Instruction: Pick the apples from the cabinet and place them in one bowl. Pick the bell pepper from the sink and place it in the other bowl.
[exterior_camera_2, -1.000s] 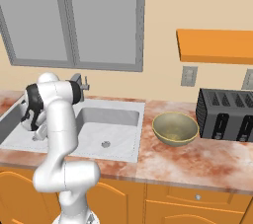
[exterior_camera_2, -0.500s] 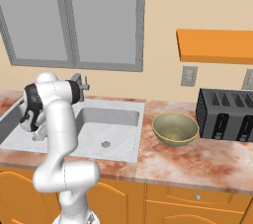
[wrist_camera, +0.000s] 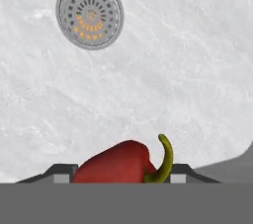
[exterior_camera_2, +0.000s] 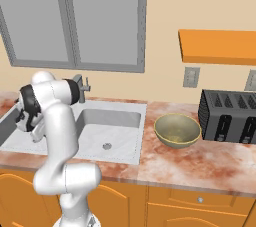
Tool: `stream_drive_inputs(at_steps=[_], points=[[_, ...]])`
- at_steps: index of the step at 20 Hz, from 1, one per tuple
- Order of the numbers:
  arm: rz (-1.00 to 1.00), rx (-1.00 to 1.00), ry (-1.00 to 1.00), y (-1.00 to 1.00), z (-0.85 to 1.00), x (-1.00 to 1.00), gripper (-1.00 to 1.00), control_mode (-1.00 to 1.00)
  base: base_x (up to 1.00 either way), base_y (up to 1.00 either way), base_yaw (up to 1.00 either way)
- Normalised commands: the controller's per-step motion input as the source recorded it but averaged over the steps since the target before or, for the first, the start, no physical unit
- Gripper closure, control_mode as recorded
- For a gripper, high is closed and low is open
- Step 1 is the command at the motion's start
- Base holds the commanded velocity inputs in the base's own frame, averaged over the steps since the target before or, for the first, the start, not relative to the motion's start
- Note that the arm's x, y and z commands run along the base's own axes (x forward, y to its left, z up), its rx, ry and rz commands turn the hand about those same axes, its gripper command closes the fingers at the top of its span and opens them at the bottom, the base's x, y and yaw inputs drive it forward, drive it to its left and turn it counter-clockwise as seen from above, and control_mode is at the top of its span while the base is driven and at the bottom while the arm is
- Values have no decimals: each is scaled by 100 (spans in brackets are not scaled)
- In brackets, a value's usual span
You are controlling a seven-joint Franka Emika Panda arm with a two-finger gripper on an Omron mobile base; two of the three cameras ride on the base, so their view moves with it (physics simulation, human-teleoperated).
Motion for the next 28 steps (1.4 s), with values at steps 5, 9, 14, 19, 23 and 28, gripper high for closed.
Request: stream_drive_inputs(at_steps=[5,9,14,19,23,28], points=[[-7,0,2,-9,42,-20,100,-100,0,0,0],[-14,0,5,-7,43,-22,100,-100,0,0,0],[-15,0,0,-7,43,-20,100,-100,0,0,0],[-16,-1,0,-12,41,-22,100,-100,0,0,0],[-13,0,0,-11,43,-25,100,-100,0,0,0],[-10,0,-2,-17,36,-25,100,-100,0,0,0]])
